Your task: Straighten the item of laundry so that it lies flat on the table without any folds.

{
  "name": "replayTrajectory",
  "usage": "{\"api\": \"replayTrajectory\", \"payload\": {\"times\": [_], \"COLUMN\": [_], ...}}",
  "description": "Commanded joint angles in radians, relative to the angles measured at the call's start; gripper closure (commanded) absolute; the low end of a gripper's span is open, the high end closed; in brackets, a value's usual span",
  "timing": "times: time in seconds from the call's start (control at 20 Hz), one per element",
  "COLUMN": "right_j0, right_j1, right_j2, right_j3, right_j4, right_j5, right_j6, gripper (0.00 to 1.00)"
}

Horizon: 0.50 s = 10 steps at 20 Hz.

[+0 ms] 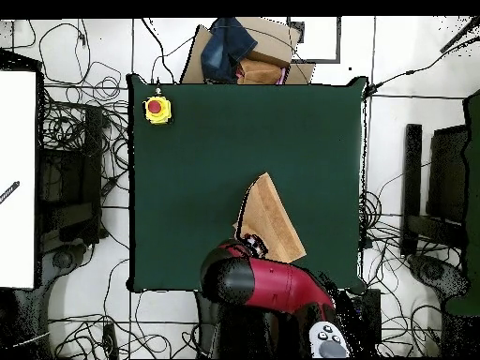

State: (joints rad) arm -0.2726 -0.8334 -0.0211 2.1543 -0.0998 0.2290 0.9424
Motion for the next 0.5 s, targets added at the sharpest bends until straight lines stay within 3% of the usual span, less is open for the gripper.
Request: {"api": "replayTrajectory", "payload": {"times": [0.05,0.5], "right_j0": [-0.012,0.004], "right_j1": [0.015,0.031], "right_j2": [0.032,-0.025], "right_j3": [0.061,0.019], "right_j4": [0.061,0.075], "right_j5": [-0.026,-0.016], "right_j6": [0.294,0.301], "gripper": [1.0,1.0]}}
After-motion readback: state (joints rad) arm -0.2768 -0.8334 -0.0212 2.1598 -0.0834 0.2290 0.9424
